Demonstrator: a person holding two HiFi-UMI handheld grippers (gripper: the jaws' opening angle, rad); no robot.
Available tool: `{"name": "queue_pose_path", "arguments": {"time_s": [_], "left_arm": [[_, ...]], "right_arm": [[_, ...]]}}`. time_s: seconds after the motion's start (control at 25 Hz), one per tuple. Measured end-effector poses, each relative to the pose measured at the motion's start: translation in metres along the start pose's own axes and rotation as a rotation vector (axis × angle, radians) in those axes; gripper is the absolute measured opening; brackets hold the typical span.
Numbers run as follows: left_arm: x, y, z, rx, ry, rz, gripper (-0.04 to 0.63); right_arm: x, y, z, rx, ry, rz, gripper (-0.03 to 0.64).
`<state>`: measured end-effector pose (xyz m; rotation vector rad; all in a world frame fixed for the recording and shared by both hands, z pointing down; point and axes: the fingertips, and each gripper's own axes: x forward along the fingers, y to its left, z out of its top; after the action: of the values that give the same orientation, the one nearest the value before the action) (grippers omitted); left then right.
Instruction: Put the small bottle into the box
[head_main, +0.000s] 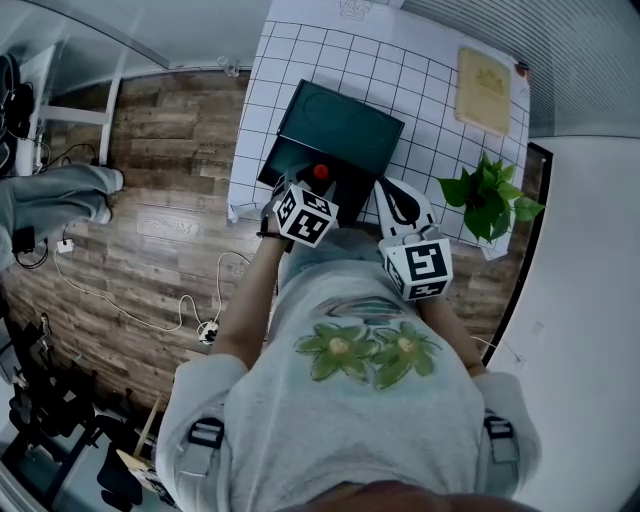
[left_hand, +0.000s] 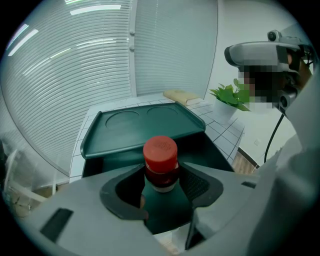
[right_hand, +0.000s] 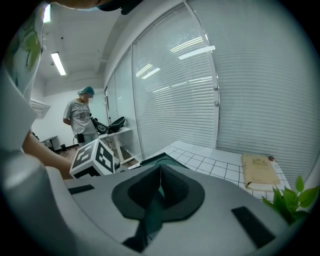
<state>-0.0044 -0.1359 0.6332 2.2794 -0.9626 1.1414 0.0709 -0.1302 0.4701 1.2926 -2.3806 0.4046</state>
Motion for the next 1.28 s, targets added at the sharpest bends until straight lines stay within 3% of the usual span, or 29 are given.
{"name": "queue_pose_path", "arguments": {"time_s": [0.32, 0.64, 0.76, 1.0, 1.08, 1.24, 1.28], "left_arm": [[-0.001, -0.006, -0.002, -0.004, 0.009, -0.035, 0.221], [-0.023, -0.007, 0.006, 0.006, -0.017, -0.017, 0.222], [-0.041, -0.002, 0.014, -0.019, -0.073, 0.021, 0.222], [-0.088, 0.008, 0.029, -0.14, -0.227, 0.091, 0.219], [-0.102, 0.01, 0.031, -0.168, -0.258, 0.11, 0.188], [-0.124, 0.012, 0.034, -0.203, -0.322, 0.172, 0.024], [-0.127, 0.01, 0.035, -0.208, -0.334, 0.175, 0.013]], "right_arm": [[-0.002, 0.004, -0.004, -0.001, 0.005, 0.012, 0.008], [-0.008, 0.009, -0.001, 0.002, -0.019, 0.022, 0.008], [-0.011, 0.011, 0.001, 0.008, -0.033, 0.027, 0.008], [-0.015, 0.016, 0.005, 0.017, -0.059, 0.045, 0.008], [-0.016, 0.02, 0.006, 0.017, -0.066, 0.054, 0.008], [-0.019, 0.028, 0.004, 0.02, -0.072, 0.071, 0.008], [-0.019, 0.029, 0.003, 0.021, -0.071, 0.074, 0.008]]}}
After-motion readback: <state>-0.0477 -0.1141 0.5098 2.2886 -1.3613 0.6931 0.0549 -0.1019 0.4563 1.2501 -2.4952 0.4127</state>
